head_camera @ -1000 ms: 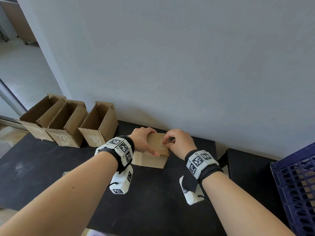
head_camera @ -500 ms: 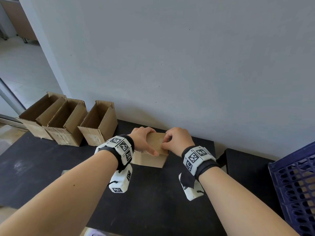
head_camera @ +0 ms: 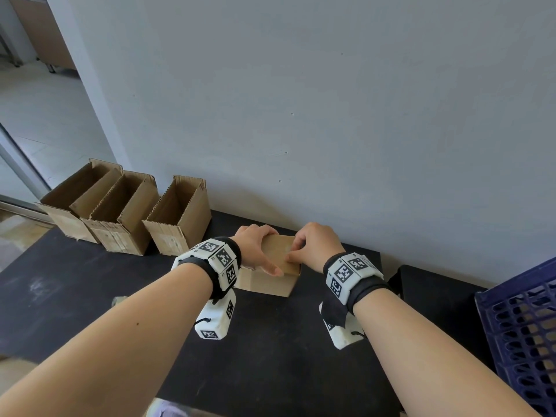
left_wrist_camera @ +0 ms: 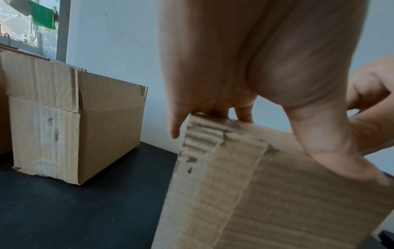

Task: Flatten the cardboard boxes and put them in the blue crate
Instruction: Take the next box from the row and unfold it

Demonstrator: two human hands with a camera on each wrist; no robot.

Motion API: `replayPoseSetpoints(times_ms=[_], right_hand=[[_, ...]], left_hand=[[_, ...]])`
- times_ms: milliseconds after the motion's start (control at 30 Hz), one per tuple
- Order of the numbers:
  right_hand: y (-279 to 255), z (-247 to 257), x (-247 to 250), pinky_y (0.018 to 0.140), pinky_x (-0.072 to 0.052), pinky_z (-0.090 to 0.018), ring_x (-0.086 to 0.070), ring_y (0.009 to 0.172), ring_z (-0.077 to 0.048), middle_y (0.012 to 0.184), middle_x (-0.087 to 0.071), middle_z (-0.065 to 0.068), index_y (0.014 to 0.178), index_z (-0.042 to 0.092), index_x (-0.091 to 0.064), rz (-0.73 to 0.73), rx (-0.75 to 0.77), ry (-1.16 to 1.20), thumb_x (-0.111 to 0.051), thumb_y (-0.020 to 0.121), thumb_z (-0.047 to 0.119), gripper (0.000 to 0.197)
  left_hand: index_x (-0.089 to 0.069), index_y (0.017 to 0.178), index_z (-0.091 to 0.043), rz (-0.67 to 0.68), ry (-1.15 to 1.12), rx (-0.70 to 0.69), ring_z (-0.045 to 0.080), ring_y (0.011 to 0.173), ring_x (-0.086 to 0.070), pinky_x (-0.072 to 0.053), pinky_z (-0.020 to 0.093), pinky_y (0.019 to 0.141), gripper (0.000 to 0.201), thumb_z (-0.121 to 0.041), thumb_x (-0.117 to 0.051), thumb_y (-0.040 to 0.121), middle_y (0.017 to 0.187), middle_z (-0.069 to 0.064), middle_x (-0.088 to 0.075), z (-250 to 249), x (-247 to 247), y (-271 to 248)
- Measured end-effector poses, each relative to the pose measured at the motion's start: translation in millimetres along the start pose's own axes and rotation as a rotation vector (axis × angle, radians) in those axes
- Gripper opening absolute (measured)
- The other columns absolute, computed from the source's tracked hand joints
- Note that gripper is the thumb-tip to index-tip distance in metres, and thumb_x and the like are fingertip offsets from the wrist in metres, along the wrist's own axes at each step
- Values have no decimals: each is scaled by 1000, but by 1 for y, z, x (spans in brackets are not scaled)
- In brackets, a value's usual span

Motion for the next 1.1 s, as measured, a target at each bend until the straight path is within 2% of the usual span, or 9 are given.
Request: replayPoseSetpoints(times_ms=[133, 300, 433, 600, 733, 800, 867, 1100], right_hand=[[0, 0, 2, 68, -46, -22, -64, 77, -14, 78, -70, 5, 63, 24, -69, 23, -12, -8, -72, 71, 17, 11], [-2, 4, 2, 62, -45, -22, -64, 77, -14, 80, -71, 4, 69, 21, -72, 32, -29, -20, -75, 68, 26, 6], [-1, 7, 2, 68, -49, -24, -64, 80, -16, 82, -71, 3, 74, 19, -74, 25, -41, -51, -72, 67, 21, 7], [-1, 8, 3, 69, -51, -25, -65, 80, -17, 82, -72, 1, 75, 16, -75, 13, -33, -83, -72, 69, 21, 9], [-1, 3, 2, 59, -48, -21, -64, 74, -16, 77, -71, 0, 72, 14, -74, 16, -58, -27, -74, 67, 26, 13], [-2, 2, 0, 60, -49, -23, -64, 75, -15, 77, -71, 0, 71, 13, -73, 30, -56, -13, -77, 65, 28, 17], [-2, 3, 0, 59, -47, -22, -63, 75, -14, 78, -71, 1, 72, 14, -73, 39, -54, -18, -77, 66, 26, 13], [-1, 7, 0, 68, -48, -25, -64, 78, -15, 80, -71, 3, 69, 20, -70, 19, -15, -48, -72, 69, 20, 2]], left_hand=[[-38, 138, -31, -1, 9, 1, 19, 127, -31, -36, 42, 107, 89, -43, -84, 63, 128, -3, -42, 0, 0, -1], [-38, 138, -31, 12, 21, 12, 19, 126, -33, -37, 42, 106, 89, -43, -84, 63, 128, -3, -43, -1, 0, -1], [-38, 138, -30, 22, 48, 7, 20, 125, -35, -38, 40, 105, 88, -43, -84, 63, 128, -2, -44, -3, 1, -2], [-37, 139, -30, 25, 59, 6, 20, 125, -34, -37, 40, 105, 88, -44, -83, 64, 129, -2, -44, -4, 0, -4], [-37, 139, -30, 35, 65, 8, 20, 126, -34, -37, 42, 106, 89, -44, -83, 65, 129, -2, -43, -3, -1, -5], [-37, 138, -30, 33, 62, 7, 20, 125, -35, -38, 42, 105, 88, -44, -83, 64, 128, -2, -44, -3, -1, -5], [-38, 138, -30, 30, 55, 8, 20, 125, -36, -38, 42, 105, 88, -43, -83, 64, 128, -2, -45, -2, -1, -5], [-37, 139, -29, 28, 35, 10, 20, 124, -36, -39, 40, 103, 88, -42, -83, 65, 128, -2, -45, -1, -2, -5]])
Point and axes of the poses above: each hand's wrist, its own y-axis towards the middle knuckle, its own x-axis out of the back of the hand, z = x × y, the point moved 9 cm from there along y, towards the middle knuckle
